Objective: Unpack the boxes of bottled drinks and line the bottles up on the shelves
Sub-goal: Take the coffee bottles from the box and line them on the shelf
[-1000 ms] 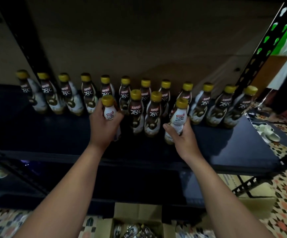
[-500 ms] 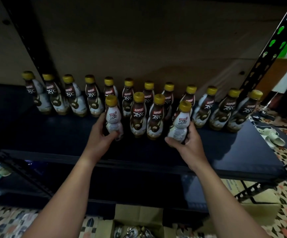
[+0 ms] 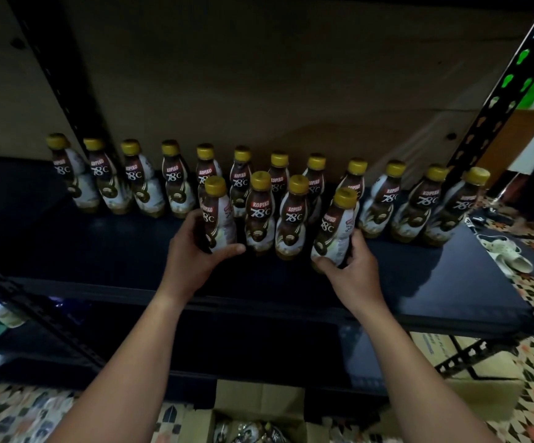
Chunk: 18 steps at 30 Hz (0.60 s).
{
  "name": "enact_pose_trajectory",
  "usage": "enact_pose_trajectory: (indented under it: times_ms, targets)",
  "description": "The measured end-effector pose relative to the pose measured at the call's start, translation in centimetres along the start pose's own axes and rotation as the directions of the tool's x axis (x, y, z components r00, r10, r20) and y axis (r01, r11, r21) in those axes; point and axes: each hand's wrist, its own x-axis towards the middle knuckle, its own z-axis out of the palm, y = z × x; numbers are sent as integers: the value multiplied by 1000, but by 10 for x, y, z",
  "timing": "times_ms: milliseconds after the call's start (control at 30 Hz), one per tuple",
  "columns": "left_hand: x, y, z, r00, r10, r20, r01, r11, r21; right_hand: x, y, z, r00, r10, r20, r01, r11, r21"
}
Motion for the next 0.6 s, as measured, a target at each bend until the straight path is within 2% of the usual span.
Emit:
enact_pose_trajectory:
  times_ms: [100,200,300,467,600]
  targets:
    - [3,-3,-6,998,-17,58,18,1000,-23,-1,-1,-3,999,5,34,-5,1000,10]
    - [4,-5,-11,995,-41,88,47,996,-70,-2,-5,-1,1000,-13,-8,13,999,-34]
    - [3,-5,-9,998,-47,51,50,996,-71,-1,-2,0,998,-27,-51,24,997,-67]
    - [0,0,-1,999,8,-45,-8,1000,10,-2,-3,0,999,-27,-29,26,999,-38]
    - [-1,2,1,999,18,-40,-16,999,51,-2,0,0,1000,-19,-25,18,999,-38]
